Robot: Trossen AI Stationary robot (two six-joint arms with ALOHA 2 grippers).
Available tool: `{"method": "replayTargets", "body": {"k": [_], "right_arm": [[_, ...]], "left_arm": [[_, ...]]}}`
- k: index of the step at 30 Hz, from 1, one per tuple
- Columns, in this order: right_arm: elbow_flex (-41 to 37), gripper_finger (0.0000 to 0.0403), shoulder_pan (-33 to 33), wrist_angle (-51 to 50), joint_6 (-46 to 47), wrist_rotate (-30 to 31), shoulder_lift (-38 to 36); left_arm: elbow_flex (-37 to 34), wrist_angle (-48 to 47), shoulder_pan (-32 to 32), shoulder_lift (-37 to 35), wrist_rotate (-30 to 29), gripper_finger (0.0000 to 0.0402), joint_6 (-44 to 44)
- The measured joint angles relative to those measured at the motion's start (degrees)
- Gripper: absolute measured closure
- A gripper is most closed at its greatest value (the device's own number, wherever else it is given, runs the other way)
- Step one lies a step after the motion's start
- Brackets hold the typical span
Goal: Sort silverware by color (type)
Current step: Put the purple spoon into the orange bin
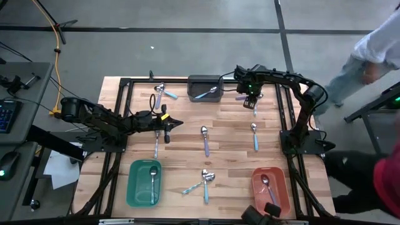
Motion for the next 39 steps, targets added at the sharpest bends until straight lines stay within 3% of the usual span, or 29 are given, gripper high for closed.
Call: {"method": "replayTargets", "body": {"k": [3,6,10,15,20,27,39], "right_arm": [[0.0,0.0278,1.0,-1.0,5.3,-0.8,-0.1],[0.0,0.0328,1.9,0.1,13.0,-4.6,-0.1],[0.0,0.0393,3.7,5.5,26.0,-5.1,-0.1],[-0.8,0.0388,7.3,14.9,39.9,-2.3,-0.2],[-8.5,0.0399,10.2,26.1,48.1,0.2,-2.5],[-22.9,0.0402,10.5,54.8,61.2,9.4,-9.0],[-23.8,0.0403,9.6,52.6,61.7,11.6,-6.4]], "left_arm": [[0.0,0.0,0.0,0.0,0.0,0.0401,0.0],[0.0,0.0,0.0,0.0,0.0,0.0401,0.0],[0.0,0.0,0.0,0.0,0.0,0.0401,0.0],[0.0,-0.1,0.0,0.0,0.0,0.0401,-1.4],[0.0,-1.5,0.0,0.0,0.0,0.0401,-2.4],[0.0,-1.3,0.0,0.0,0.0,0.0401,-2.4],[0.1,-0.9,0.0,0.0,0.0,0.0401,-2.4]]}}
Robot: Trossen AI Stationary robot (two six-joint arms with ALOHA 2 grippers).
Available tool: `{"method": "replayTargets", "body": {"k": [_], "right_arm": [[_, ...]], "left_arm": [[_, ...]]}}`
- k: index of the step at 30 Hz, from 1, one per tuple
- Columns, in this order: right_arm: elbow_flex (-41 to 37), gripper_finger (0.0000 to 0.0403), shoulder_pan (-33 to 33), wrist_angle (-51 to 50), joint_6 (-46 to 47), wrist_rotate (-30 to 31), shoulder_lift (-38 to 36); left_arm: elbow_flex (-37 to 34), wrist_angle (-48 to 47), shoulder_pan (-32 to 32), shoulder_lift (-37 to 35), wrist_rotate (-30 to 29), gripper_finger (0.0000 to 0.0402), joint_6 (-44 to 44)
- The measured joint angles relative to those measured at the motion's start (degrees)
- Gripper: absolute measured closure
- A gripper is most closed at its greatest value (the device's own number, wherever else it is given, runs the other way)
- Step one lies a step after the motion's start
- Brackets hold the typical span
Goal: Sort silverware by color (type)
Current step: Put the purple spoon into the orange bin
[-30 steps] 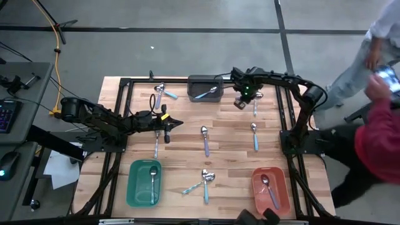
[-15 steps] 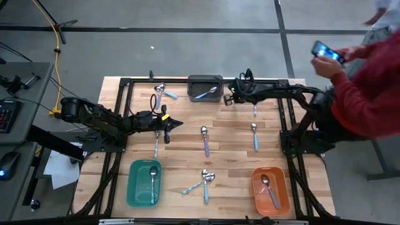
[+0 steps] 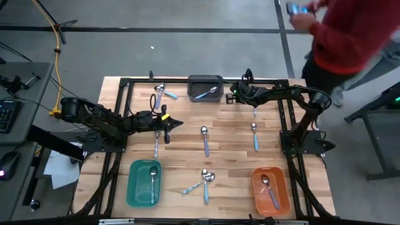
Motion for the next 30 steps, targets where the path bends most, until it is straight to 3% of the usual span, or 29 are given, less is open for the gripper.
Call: {"method": "replayTargets", "body": {"k": [30], "right_arm": [[0.1,0.0403,-0.3,-0.8,6.0,5.1,0.8]], "left_arm": [[0.0,-0.1,0.0,0.0,0.0,0.0401,0.0]]}}
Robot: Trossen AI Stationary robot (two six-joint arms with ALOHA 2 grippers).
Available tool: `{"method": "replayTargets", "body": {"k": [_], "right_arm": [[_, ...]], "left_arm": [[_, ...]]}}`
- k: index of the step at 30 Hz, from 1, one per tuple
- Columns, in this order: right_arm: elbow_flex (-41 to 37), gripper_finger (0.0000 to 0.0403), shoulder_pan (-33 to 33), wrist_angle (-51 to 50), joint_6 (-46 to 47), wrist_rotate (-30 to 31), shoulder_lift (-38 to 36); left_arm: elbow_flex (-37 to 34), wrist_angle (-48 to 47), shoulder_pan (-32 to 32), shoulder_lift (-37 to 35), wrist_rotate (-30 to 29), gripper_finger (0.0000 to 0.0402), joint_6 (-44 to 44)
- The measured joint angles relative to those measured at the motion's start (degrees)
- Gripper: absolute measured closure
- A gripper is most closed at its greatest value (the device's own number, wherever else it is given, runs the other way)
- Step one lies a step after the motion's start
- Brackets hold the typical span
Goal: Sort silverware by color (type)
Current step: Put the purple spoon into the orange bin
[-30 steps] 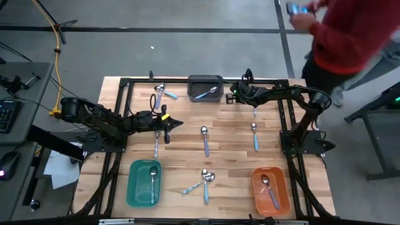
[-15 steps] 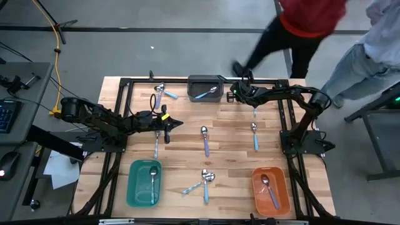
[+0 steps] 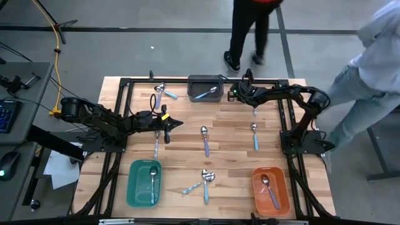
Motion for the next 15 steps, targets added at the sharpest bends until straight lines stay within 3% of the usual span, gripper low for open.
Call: {"method": "replayTargets", "body": {"k": [9,15], "right_arm": [[0.2,0.0403,1.1,0.0,-0.8,-1.9,2.9],[0.0,0.0403,3.6,-4.1,-4.0,-9.7,0.0]], "left_arm": [[0.0,0.0,0.0,0.0,0.0,0.0401,0.0],[0.0,-0.2,0.0,0.0,0.0,0.0401,0.0]]}}
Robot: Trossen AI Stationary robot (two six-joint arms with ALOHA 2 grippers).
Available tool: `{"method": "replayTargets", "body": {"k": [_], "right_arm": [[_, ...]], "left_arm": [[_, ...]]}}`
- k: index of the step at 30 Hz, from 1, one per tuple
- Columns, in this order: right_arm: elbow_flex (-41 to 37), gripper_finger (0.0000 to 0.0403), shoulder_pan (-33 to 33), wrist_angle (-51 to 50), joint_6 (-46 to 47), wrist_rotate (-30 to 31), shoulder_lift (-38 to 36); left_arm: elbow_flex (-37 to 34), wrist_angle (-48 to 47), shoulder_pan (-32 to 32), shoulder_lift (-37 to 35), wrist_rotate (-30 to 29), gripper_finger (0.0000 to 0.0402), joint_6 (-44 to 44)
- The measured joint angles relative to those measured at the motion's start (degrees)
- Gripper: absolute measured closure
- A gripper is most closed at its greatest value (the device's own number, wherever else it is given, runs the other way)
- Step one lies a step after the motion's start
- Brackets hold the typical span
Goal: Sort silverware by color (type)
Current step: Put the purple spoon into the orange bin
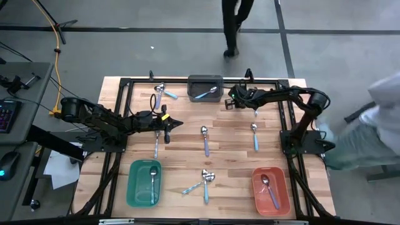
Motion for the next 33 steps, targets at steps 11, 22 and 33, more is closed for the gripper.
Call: {"method": "replayTargets", "body": {"k": [11,22,33], "right_arm": [[-0.1,0.0396,2.5,-12.1,-9.9,-5.1,-10.5],[0.2,0.025,-0.6,-16.7,-29.8,-8.4,-9.5],[9.0,0.0199,-1.5,-23.9,-58.9,-9.8,-5.3]], "left_arm": [[0.0,-0.2,0.0,0.0,0.0,0.0401,0.0],[0.0,0.2,0.0,0.0,0.0,0.0401,0.0],[0.0,0.2,0.0,0.0,0.0,0.0401,0.4]]}}
